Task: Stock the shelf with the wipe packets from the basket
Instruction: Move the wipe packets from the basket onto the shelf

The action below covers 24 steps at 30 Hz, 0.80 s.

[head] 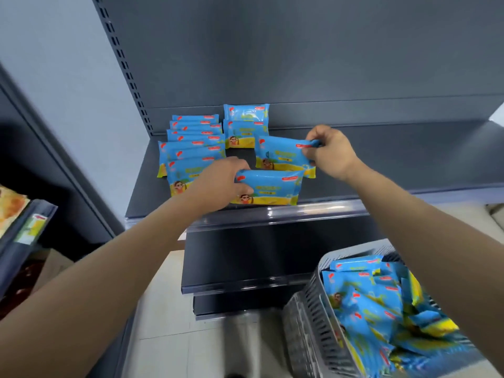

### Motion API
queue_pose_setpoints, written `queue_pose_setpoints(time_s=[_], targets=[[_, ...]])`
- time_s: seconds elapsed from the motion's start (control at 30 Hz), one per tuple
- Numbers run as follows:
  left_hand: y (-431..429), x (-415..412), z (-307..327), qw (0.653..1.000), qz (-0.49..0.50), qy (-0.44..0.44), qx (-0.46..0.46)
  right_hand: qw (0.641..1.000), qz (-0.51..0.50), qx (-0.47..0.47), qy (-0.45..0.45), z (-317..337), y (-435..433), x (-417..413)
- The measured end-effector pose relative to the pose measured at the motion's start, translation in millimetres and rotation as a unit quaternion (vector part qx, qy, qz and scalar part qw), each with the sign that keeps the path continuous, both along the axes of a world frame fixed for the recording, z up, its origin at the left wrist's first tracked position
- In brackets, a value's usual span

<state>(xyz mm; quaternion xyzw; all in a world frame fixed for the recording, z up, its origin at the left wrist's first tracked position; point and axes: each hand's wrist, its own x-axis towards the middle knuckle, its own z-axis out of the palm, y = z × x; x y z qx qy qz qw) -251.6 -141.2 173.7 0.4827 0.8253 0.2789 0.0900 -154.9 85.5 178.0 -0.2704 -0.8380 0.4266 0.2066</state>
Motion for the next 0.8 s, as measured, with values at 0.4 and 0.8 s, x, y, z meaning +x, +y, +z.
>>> queue_pose_setpoints(time_s=[0.4,0.8], targets=[[43,-63,-27,0.997,0.037,0.068,-0.006,0.997,0.049,-0.024,-0.059,-19,36,-99],[109,-122,-36,0.985,0.097,0.135,-0.057,0.987,0.129,-0.017,-0.089,-26,91,-168]])
